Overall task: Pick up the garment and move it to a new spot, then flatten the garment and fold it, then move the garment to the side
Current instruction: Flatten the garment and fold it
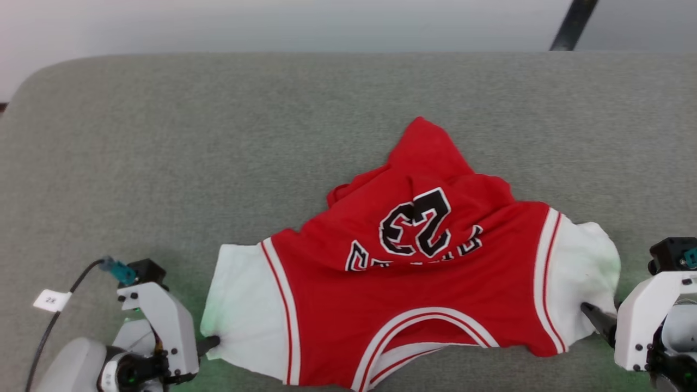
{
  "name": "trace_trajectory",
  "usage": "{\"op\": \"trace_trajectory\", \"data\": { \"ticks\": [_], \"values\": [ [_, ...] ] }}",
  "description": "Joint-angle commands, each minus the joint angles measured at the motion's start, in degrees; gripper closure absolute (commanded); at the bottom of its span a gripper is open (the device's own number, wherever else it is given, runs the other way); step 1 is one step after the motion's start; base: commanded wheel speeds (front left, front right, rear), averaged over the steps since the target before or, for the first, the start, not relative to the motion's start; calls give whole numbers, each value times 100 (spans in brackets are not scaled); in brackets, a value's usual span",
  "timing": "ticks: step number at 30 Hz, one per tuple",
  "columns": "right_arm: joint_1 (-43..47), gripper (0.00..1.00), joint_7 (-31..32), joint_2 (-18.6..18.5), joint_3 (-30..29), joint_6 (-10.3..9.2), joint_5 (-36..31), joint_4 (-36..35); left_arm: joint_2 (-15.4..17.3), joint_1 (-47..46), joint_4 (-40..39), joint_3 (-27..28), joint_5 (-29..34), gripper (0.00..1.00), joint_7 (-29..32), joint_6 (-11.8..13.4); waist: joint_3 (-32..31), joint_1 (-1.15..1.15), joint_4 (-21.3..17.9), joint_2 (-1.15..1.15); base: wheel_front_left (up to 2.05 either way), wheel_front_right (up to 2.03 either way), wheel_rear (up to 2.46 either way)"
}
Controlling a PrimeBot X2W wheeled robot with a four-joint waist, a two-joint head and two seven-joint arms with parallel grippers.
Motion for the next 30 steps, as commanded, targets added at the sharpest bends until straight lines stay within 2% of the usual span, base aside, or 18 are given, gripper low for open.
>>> {"op": "trace_trajectory", "data": {
  "ticks": [1, 2, 3, 4, 10, 14, 20, 25, 30],
  "values": [
    [-92, 0, 80, 12, 17, -6, 37, 107, -458, 19, 181, -280, 36, 100, -89, -47, 71, 0, 114, 0, 0, 0, 0],
    [-133, 19, 144, 27, 15, -6, 74, 218, -474, -13, 202, -293, 48, 100, -103, -55, 80, 0, 141, 0, 0, 0, 0],
    [-168, 57, 193, -14, 54, -6, 52, 311, -491, -45, 222, -300, 48, 100, -113, -74, 85, 0, 168, 0, 0, 0, 0],
    [-205, 100, 233, -7, 65, -6, 68, 408, -496, -72, 247, -308, 52, 100, -123, -88, 85, 0, 185, 0, 0, 0, 0],
    [-442, 100, 565, -95, 208, -4, 420, 831, -534, -270, 368, -345, 30, 100, -76, -139, -14, 0, 262, 0, 0, 0, 0],
    [-647, 100, 801, -180, 283, -4, 776, 797, -536, -462, 362, -343, -41, 100, 78, -109, -175, 0, 285, 0, 0, 0, 0],
    [-1071, 100, 1181, -386, 315, -4, 1201, 559, -353, -994, 259, -294, 70, 100, 363, 152, -602, 0, 315, 0, 0, 0, 0],
    [-1770, 100, 1041, -389, 416, -4, 977, 561, -336, -1740, 267, -474, 414, 100, 384, 210, -1002, 0, 293, 0, 0, 0, 0],
    [-2505, 100, 636, -242, 681, -4, 657, 868, -446, -2491, 571, -586, 651, 100, 221, 102, -1310, 0, 240, 0, 0, 0, 0]
  ]
}}
